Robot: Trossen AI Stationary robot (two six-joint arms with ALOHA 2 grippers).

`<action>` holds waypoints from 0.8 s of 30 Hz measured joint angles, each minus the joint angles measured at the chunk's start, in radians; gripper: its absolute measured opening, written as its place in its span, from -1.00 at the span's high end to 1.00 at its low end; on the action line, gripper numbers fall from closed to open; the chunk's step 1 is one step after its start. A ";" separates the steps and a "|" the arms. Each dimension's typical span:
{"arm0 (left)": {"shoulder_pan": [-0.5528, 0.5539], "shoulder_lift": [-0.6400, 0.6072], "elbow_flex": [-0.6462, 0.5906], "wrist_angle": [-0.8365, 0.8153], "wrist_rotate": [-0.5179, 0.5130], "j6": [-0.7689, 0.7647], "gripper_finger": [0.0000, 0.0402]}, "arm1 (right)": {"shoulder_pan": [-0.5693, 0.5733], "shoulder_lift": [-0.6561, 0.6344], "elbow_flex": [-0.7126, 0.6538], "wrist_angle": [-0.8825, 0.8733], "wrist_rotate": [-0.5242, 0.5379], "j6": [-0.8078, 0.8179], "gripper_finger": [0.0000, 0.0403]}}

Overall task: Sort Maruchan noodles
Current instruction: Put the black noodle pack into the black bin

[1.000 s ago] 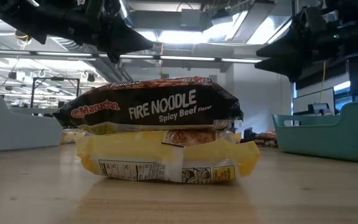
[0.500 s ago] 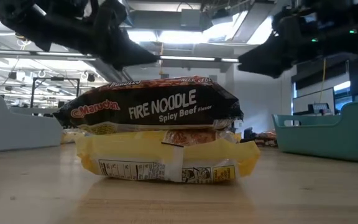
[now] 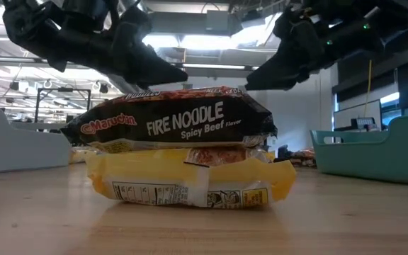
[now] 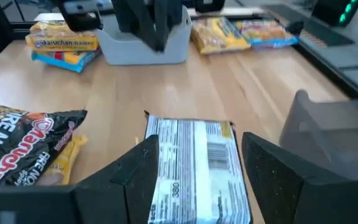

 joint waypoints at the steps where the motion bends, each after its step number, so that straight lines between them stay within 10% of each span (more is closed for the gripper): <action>1: 0.000 0.000 0.000 -0.001 -0.028 -0.025 0.98 | 0.000 0.000 0.000 -0.006 0.003 0.013 -0.07; 14: 0.036 0.000 0.000 -0.052 -0.084 -0.441 0.20 | 0.001 0.000 0.000 -0.147 0.025 0.048 -0.07; 24: 0.033 0.013 0.000 -0.076 -0.187 -0.480 0.13 | 0.001 -0.001 -0.023 -0.149 0.062 0.006 -0.07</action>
